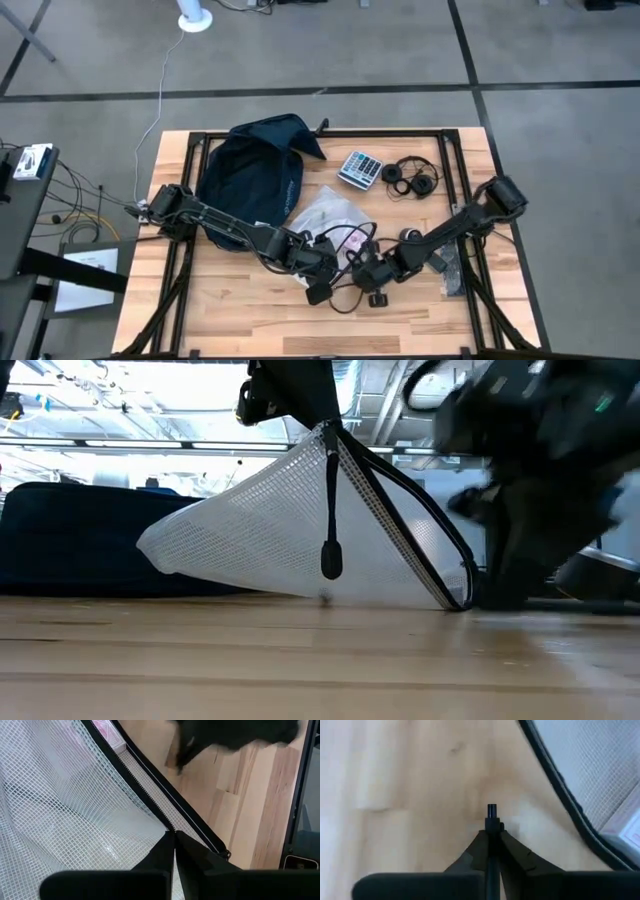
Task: Unpack backpack
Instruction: Put the black pen into the white zip bag
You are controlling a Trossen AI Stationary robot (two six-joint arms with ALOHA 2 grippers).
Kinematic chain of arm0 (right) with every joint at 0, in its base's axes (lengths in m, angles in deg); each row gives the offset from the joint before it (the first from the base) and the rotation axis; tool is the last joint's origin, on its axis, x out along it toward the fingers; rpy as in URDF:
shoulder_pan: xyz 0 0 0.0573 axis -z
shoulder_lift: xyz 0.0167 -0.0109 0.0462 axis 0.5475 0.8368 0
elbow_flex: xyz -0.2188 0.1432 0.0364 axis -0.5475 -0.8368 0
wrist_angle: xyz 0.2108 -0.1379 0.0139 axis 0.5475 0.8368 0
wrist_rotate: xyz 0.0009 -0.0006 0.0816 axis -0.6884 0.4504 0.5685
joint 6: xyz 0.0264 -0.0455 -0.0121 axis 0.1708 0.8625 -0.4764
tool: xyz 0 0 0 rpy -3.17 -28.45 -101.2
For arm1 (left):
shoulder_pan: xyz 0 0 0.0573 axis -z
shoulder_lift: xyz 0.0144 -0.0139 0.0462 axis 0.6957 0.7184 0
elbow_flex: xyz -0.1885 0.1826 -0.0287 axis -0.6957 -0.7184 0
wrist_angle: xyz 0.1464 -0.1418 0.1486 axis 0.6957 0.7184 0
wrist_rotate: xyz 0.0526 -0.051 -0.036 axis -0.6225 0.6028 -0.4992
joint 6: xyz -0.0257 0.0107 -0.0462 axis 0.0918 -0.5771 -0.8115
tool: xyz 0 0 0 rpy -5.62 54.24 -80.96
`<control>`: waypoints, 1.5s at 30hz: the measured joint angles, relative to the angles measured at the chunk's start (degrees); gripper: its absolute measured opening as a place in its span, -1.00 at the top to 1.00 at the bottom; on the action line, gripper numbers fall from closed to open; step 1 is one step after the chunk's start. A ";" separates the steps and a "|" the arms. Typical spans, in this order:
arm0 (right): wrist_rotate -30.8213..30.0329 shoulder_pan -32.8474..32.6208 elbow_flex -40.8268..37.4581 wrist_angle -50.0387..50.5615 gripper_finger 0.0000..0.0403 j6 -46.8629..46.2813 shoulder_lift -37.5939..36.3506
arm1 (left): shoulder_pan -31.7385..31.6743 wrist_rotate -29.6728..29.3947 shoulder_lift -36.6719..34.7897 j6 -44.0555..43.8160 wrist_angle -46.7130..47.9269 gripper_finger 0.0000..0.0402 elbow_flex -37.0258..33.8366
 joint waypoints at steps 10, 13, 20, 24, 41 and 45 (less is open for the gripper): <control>-11.30 -2.13 0.20 2.78 0.99 5.34 -12.19 | 0.00 -0.04 0.00 0.83 0.24 1.00 0.00; -9.83 -1.87 0.22 6.29 1.00 4.28 -13.20 | 0.00 -0.04 0.00 0.83 0.26 1.00 0.00; 1.90 0.41 0.63 9.88 0.87 -33.52 -10.77 | -0.02 -0.07 0.00 2.34 0.56 1.00 0.00; 8.07 -4.37 2.19 12.76 0.87 -44.68 -6.39 | -0.52 -0.11 0.00 3.80 1.84 1.00 0.02; 3.94 -13.15 20.76 29.98 0.80 -59.84 7.96 | -3.37 -0.17 -0.02 9.22 3.40 1.00 0.02; 4.06 -13.36 20.79 28.56 0.53 -63.01 8.23 | -3.58 -0.20 -0.02 9.53 3.41 1.00 0.02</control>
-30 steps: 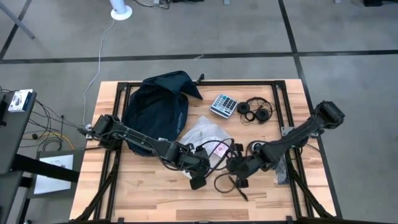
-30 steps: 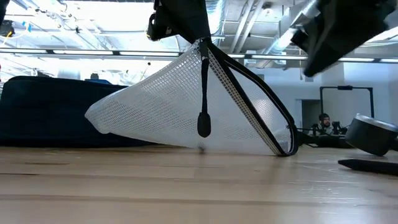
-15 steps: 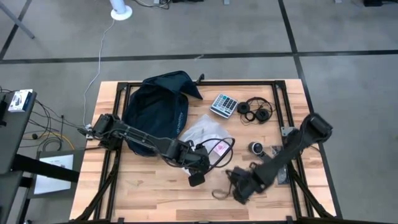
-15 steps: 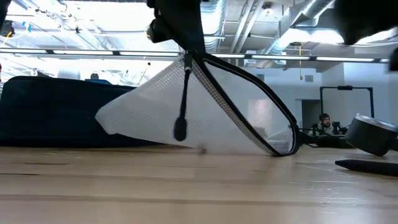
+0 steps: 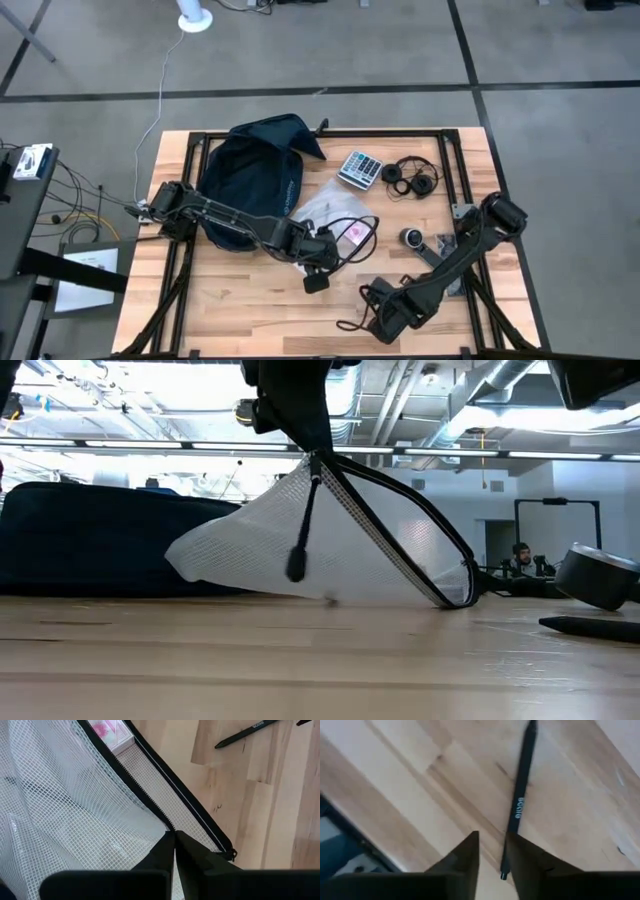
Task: Unpack backpack
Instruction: Put the black pen into the white zip bag
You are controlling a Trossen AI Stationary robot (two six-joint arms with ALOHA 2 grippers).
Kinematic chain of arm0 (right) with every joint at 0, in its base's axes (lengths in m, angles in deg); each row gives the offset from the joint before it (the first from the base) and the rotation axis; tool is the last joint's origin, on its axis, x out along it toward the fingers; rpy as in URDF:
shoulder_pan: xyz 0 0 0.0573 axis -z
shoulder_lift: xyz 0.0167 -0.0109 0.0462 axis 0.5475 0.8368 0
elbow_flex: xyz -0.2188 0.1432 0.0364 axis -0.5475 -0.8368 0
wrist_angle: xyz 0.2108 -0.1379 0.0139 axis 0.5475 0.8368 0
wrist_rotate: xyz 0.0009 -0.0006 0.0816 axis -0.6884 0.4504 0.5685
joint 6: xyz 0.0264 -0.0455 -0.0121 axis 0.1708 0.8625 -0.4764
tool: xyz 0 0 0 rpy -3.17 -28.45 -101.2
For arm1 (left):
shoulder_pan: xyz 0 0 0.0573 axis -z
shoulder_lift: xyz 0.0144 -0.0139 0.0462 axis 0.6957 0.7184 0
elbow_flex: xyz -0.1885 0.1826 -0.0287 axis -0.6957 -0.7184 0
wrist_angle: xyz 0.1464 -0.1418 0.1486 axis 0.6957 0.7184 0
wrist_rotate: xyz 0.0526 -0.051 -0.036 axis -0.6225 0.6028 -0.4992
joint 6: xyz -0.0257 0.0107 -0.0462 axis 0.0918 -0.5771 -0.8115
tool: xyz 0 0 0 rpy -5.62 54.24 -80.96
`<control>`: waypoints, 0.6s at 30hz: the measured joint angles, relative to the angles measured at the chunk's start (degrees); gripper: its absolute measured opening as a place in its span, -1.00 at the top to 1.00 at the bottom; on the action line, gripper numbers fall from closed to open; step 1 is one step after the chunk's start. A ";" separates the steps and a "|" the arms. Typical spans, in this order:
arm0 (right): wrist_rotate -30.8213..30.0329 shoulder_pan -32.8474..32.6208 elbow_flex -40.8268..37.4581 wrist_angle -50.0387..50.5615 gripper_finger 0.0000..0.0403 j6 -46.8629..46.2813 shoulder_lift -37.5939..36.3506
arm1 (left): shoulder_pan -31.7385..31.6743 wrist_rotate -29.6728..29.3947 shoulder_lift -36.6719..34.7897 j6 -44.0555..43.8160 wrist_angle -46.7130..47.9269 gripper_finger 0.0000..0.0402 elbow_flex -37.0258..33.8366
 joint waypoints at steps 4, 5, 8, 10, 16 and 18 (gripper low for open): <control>2.70 -0.13 -0.02 0.27 0.28 -1.03 1.13 | 0.00 0.00 0.00 1.16 -0.07 1.00 0.00; 2.90 -0.30 0.00 0.25 0.22 -1.26 1.56 | 0.01 0.01 0.00 1.45 -0.03 1.00 0.00; 3.99 -0.36 -0.09 0.40 0.09 -1.71 2.72 | 0.02 0.24 0.00 1.71 0.33 1.00 0.00; 4.42 -0.29 -0.06 0.30 0.03 -1.55 3.27 | 0.04 0.40 0.00 1.73 0.69 1.00 0.00; 4.74 0.54 -0.20 0.57 0.06 1.20 4.38 | 0.35 0.72 0.00 1.73 1.27 1.00 -0.02; 5.48 0.62 -0.20 0.29 0.12 2.31 5.41 | 0.39 0.82 0.00 1.73 1.16 1.00 -0.02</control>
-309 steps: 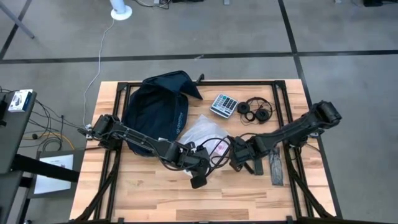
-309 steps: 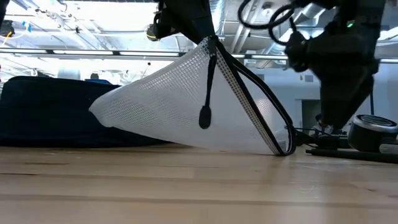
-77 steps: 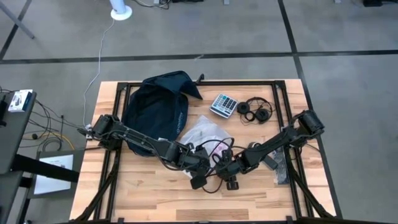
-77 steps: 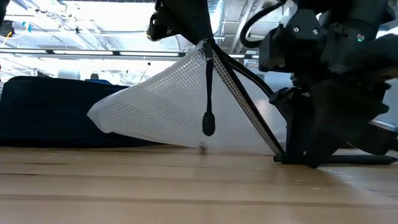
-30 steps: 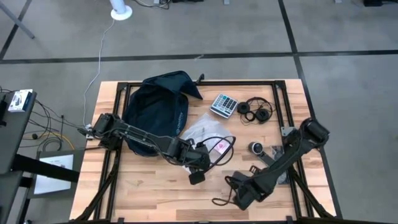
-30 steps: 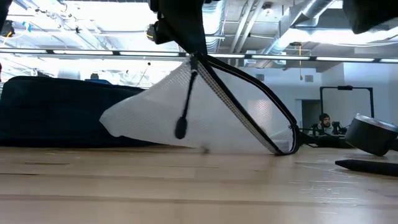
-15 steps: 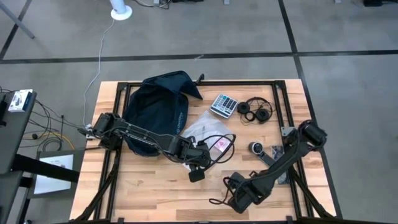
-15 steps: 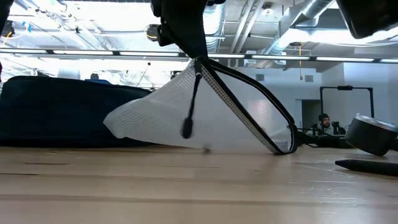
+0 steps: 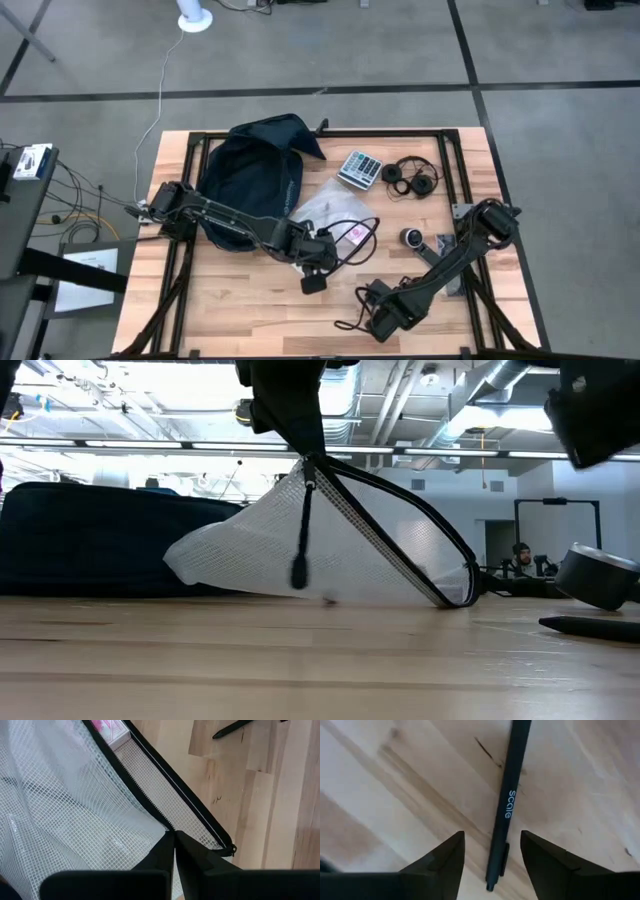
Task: Unpack backpack
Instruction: Put the black pen into the white zip bag
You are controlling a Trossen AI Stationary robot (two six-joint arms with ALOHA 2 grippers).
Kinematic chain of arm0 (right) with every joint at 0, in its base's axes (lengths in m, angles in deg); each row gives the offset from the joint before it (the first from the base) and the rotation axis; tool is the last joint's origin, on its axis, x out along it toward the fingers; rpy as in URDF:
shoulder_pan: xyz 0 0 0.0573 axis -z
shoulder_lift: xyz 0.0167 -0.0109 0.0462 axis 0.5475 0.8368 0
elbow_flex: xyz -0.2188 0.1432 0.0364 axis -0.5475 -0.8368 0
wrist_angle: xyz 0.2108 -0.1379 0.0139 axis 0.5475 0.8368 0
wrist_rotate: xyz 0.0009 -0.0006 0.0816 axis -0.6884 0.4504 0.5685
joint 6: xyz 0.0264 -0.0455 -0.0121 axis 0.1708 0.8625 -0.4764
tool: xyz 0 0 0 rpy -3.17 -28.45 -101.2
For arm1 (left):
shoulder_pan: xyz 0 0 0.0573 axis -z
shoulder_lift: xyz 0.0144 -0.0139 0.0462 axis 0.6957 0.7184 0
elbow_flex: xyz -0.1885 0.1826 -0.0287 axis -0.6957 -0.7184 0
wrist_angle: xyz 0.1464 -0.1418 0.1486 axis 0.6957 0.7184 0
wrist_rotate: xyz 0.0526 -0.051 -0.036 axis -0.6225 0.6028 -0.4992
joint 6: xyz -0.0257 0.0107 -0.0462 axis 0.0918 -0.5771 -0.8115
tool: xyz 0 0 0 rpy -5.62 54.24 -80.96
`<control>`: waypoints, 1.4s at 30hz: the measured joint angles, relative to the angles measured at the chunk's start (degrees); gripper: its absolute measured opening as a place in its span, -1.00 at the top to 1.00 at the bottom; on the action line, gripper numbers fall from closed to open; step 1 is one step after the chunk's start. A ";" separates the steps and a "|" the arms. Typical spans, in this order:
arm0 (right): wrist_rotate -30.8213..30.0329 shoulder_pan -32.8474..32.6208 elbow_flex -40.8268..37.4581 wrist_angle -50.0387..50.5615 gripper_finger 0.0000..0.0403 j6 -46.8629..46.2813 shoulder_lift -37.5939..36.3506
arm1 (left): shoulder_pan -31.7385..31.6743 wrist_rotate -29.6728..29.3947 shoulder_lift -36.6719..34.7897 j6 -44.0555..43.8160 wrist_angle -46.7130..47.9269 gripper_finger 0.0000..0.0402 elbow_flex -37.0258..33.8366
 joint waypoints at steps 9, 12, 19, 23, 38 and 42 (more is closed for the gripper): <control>1.92 0.68 0.13 0.20 0.54 2.26 1.40 | 0.11 0.40 0.00 -0.35 0.08 1.00 0.00; 2.17 0.68 0.11 0.20 0.77 2.74 1.40 | 0.11 0.42 0.00 -0.41 0.00 1.00 0.00; 1.82 0.45 1.81 3.83 0.90 3.12 1.69 | 0.13 0.40 0.00 -0.99 0.02 1.00 0.00; 1.43 -0.23 5.20 9.10 0.92 3.81 1.37 | 0.13 0.38 0.00 -1.17 0.00 1.00 0.00; -14.47 3.91 -0.37 5.01 0.93 6.91 -10.58 | 3.04 0.22 0.00 -1.59 -4.78 1.00 -0.02; -14.62 8.41 -3.85 -2.96 0.93 13.71 -10.64 | 4.29 0.28 0.02 -1.37 -7.70 1.00 -0.07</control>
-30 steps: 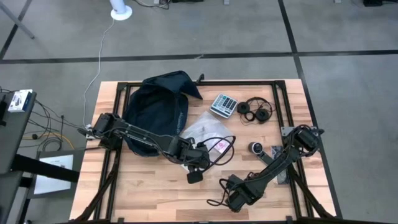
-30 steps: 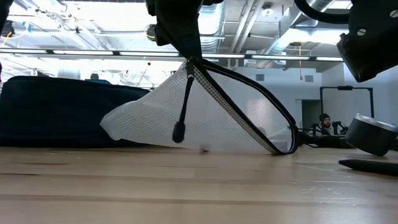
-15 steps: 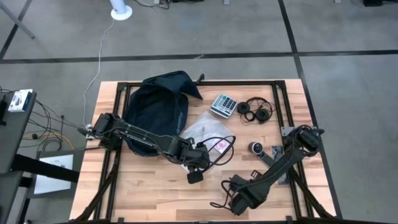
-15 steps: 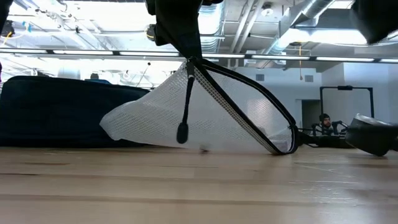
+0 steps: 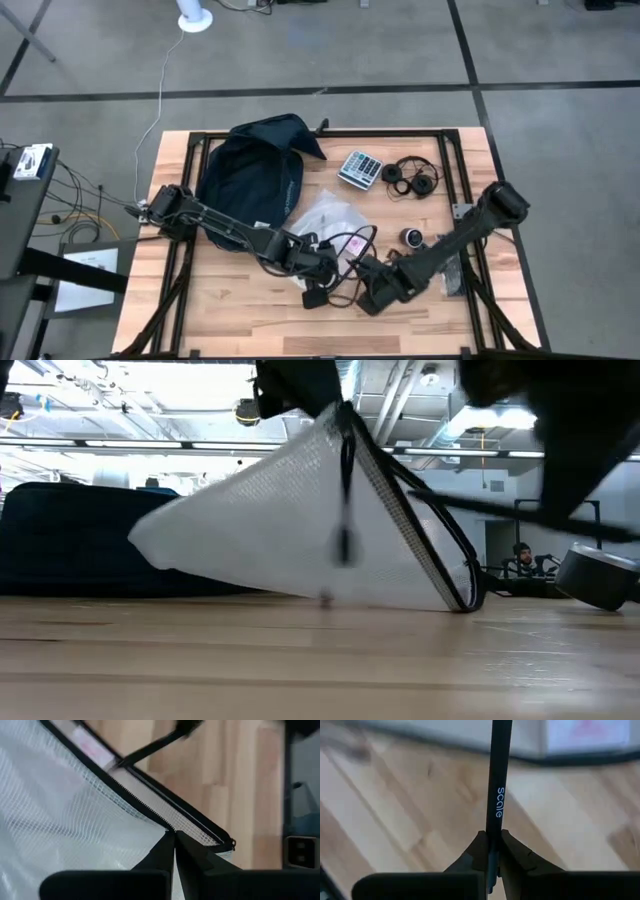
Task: Unpack backpack
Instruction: Put the black pen into the white zip bag
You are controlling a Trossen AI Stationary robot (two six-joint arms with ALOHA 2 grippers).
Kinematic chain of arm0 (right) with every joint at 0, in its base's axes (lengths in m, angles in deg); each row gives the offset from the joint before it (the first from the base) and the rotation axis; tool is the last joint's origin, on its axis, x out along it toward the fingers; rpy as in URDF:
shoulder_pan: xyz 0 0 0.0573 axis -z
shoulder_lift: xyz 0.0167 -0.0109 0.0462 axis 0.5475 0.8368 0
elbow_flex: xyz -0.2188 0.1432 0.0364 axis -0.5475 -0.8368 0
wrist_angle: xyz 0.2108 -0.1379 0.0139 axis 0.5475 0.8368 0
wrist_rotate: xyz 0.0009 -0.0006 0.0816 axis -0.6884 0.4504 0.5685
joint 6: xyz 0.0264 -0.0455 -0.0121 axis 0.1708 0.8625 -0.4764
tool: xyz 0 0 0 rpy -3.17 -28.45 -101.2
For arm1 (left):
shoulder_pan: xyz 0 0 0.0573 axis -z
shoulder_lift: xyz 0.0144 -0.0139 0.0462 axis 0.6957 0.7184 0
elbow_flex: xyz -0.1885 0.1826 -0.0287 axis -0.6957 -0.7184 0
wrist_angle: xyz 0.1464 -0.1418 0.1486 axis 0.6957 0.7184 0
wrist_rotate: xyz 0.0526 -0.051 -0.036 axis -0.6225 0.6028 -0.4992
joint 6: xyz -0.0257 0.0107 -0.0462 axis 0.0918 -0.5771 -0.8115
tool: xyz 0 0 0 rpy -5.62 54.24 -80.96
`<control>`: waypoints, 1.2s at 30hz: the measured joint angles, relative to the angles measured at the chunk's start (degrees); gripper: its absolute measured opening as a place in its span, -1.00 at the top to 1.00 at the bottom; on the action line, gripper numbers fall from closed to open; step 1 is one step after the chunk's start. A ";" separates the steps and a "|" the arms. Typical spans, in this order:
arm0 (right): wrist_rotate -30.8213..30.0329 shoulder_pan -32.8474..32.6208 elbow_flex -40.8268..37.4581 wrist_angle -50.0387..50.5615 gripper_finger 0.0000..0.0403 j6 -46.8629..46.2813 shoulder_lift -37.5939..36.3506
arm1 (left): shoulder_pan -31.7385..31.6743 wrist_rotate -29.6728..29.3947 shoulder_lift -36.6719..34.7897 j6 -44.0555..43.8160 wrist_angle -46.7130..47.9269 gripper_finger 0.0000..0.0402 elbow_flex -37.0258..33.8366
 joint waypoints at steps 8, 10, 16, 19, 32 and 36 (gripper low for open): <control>-7.50 7.50 -1.00 -6.37 0.93 8.80 0.01 | 1.36 -0.17 0.00 -1.71 -0.05 1.00 0.00; -7.49 9.43 -1.01 -8.36 0.92 12.42 0.19 | 1.47 -0.17 0.00 -1.94 -0.05 1.00 0.00; -6.97 13.77 -2.68 -17.28 0.92 19.18 0.20 | 1.45 -0.25 -0.02 -3.62 0.27 1.00 0.00; -2.80 14.37 -3.33 -17.73 0.92 18.82 0.20 | 1.46 -0.47 -0.02 -4.13 0.81 1.00 0.00; -1.75 15.04 -3.53 -19.93 0.91 19.24 0.22 | 1.60 -1.75 -0.02 -2.37 -0.12 1.00 0.00; -5.79 16.69 -3.56 -22.73 0.87 19.54 0.22 | 1.70 -1.79 -0.04 -2.19 -0.12 1.00 0.00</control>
